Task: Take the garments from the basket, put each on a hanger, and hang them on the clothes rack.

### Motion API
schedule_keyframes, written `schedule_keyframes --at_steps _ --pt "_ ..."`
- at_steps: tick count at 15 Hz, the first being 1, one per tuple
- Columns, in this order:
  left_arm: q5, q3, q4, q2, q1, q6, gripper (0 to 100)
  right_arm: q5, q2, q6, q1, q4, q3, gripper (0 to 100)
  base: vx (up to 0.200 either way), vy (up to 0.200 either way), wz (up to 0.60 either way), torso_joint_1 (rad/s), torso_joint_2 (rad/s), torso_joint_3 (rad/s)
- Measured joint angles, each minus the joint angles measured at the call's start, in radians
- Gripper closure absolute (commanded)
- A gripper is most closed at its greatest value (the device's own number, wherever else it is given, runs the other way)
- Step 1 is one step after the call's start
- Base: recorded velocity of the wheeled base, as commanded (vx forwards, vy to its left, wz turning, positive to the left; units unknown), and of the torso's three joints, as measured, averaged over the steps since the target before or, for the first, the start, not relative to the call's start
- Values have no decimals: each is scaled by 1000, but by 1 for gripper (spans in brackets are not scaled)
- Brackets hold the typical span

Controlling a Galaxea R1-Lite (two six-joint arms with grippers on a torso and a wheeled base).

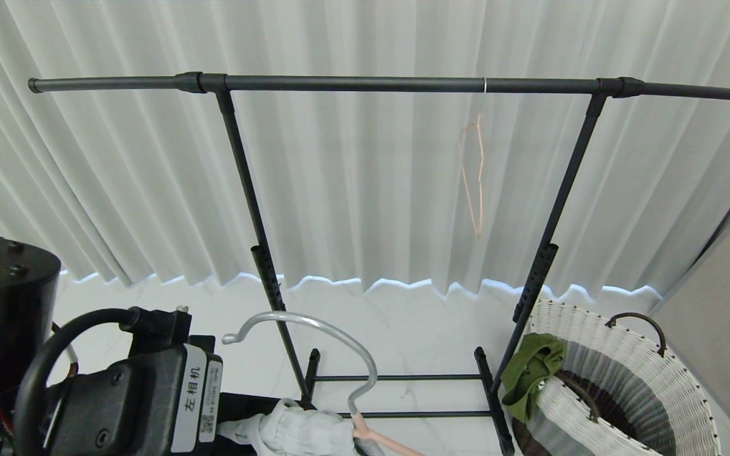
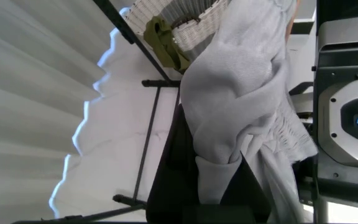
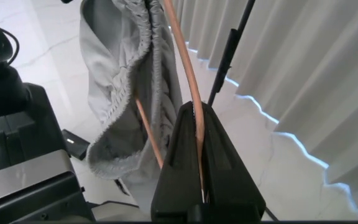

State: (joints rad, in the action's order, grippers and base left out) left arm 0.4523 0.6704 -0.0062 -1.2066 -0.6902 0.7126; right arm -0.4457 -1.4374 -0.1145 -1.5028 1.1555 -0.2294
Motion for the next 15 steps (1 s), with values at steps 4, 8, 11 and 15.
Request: schedule_keyframes --at_steps 4,8,11,15 --pt "0 -7 1 2 0 -1 100 -3 2 -4 1 7 0 0 0 0 0 0 0 0" --pt "-10 -8 0 3 10 0 100 -17 5 -7 13 4 7 0 0 0 0 0 0 0" --pt "-94 -26 -31 12 12 8 100 -25 8 -14 55 2 3 0 0 0 0 0 0 0" --pt "-267 -79 -151 16 12 -15 100 -19 11 -22 76 1 -1 0 0 0 0 0 0 0"
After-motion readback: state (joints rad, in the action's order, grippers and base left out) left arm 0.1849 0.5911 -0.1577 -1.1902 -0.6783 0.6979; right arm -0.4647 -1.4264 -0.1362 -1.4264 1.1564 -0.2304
